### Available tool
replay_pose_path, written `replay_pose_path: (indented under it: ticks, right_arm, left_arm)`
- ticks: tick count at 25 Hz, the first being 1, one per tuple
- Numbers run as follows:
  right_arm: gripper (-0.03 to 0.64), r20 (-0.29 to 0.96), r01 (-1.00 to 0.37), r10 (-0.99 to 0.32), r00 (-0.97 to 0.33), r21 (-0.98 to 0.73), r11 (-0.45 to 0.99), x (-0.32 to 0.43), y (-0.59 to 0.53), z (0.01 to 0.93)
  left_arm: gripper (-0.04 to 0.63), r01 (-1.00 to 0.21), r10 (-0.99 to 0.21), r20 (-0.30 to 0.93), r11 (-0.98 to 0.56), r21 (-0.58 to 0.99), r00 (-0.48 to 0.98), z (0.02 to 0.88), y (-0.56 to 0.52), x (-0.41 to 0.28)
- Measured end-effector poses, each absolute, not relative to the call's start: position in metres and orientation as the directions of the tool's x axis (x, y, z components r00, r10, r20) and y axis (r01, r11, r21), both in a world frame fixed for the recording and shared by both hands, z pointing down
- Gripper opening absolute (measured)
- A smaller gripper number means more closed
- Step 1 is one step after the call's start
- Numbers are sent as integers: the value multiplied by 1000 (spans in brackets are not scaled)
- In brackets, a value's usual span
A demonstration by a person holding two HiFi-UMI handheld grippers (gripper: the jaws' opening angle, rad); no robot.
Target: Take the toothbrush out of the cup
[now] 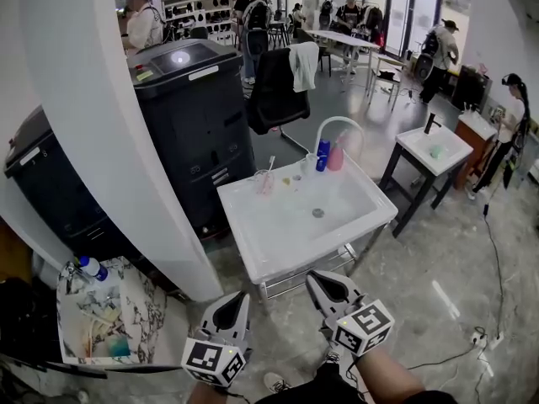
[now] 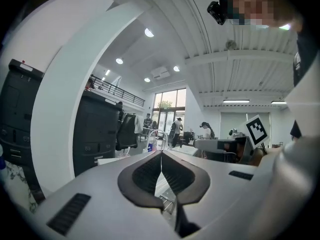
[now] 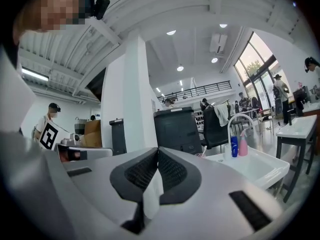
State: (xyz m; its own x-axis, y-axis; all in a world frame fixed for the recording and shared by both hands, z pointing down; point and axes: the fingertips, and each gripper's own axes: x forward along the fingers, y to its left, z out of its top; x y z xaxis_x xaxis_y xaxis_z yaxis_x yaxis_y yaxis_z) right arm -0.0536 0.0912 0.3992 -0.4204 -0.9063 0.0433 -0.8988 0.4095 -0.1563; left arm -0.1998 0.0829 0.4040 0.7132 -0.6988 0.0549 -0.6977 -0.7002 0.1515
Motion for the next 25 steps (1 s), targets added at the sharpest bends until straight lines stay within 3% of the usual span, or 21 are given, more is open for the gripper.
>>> replay_pose_path:
  ticks: [17, 22, 25]
  right_arm:
    - [22, 1, -873, -889, -457, -191, 449, -38, 76, 399]
    - [91, 2, -852, -868, -497, -190, 487, -14, 48, 400]
    - [105, 1, -838, -854, -520, -196, 510, 6, 28, 401]
  left_arm:
    - [20, -727, -724, 77, -674, 129, 685, 408, 75, -193]
    - [22, -750, -747, 85, -648, 130, 660, 409, 53, -168]
    - [99, -765, -759, 96, -632, 129, 644, 410, 36, -146]
